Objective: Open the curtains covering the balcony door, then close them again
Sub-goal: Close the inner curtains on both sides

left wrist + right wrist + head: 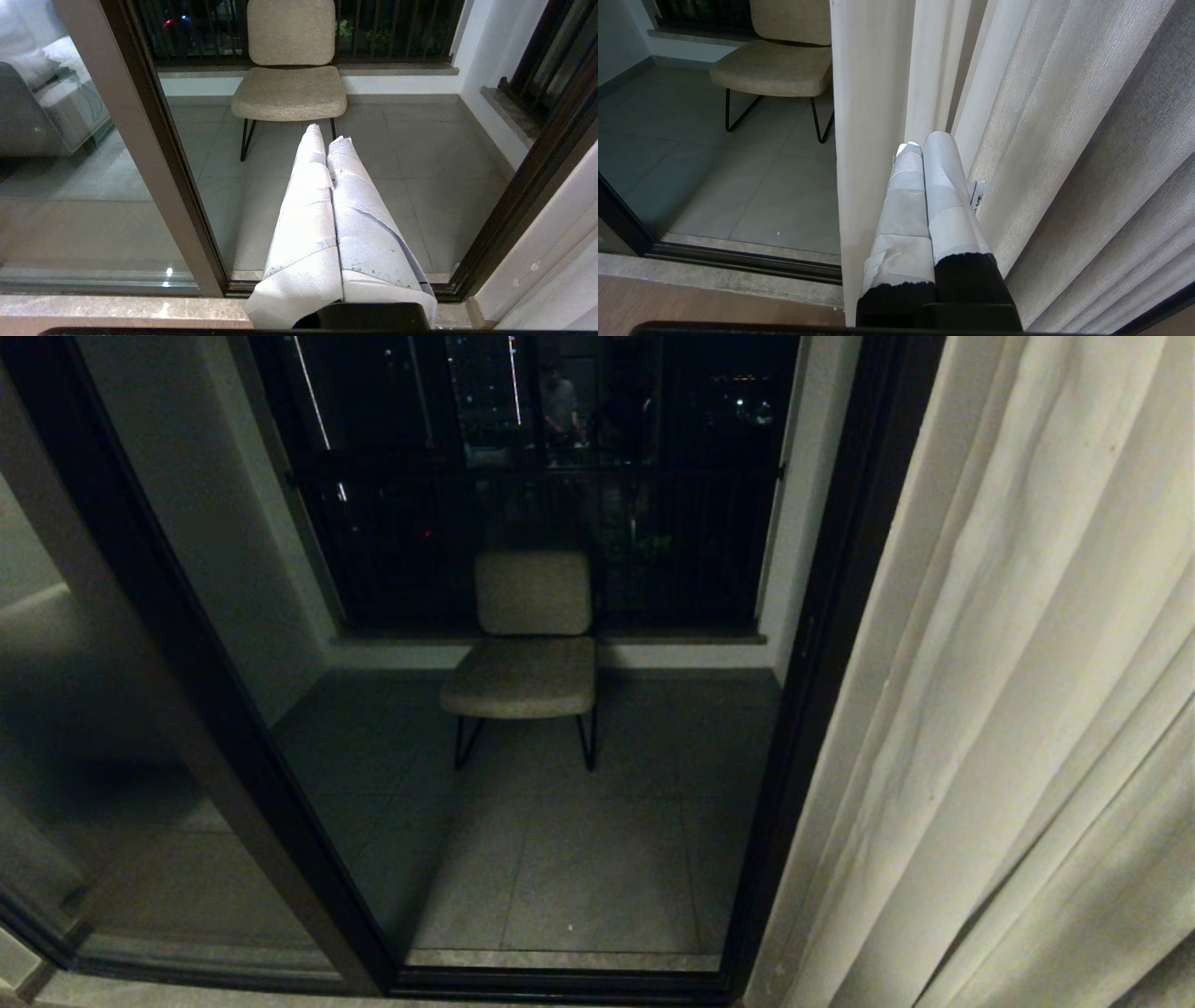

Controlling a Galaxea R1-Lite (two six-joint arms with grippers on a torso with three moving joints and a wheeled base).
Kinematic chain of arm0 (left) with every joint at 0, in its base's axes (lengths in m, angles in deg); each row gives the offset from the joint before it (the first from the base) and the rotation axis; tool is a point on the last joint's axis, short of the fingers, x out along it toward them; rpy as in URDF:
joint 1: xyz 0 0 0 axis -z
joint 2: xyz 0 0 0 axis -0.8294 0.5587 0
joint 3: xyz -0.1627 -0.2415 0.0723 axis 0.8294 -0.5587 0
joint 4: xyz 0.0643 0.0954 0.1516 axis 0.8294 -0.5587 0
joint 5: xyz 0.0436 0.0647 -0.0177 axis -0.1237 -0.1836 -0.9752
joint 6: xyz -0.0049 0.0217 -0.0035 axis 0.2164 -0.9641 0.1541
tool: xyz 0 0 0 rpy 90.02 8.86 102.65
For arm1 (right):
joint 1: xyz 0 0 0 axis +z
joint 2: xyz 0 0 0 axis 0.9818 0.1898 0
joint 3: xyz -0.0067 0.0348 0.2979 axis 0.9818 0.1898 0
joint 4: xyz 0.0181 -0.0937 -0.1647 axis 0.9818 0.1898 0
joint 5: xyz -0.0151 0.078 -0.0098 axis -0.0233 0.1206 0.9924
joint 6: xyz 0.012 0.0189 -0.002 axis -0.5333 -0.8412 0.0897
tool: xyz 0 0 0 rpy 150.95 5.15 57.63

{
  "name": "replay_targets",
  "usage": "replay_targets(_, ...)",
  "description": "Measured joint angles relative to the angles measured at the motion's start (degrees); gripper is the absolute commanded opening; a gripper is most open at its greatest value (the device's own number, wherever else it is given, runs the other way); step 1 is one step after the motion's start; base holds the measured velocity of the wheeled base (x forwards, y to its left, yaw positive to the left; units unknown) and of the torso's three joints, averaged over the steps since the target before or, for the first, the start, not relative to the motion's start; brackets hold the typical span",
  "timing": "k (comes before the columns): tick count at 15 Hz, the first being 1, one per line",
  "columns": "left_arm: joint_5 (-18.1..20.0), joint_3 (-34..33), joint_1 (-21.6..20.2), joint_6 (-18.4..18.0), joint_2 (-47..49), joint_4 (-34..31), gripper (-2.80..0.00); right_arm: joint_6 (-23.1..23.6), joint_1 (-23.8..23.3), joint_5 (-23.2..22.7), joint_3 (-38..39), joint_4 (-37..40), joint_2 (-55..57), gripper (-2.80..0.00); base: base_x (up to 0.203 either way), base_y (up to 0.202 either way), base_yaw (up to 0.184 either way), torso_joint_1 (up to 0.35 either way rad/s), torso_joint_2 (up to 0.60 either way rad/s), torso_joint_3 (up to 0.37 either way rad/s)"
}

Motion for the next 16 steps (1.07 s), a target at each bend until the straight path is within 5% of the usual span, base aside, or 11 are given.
replay_targets(16, 0.05, 0.0, 0.0, 0.0, 0.0, -0.02, -2.8, 4.72, 0.0, -0.17, -0.44, -3.0, -0.04, -2.8, 0.0, 0.0, 0.0, 0.0, 0.0, 0.0)
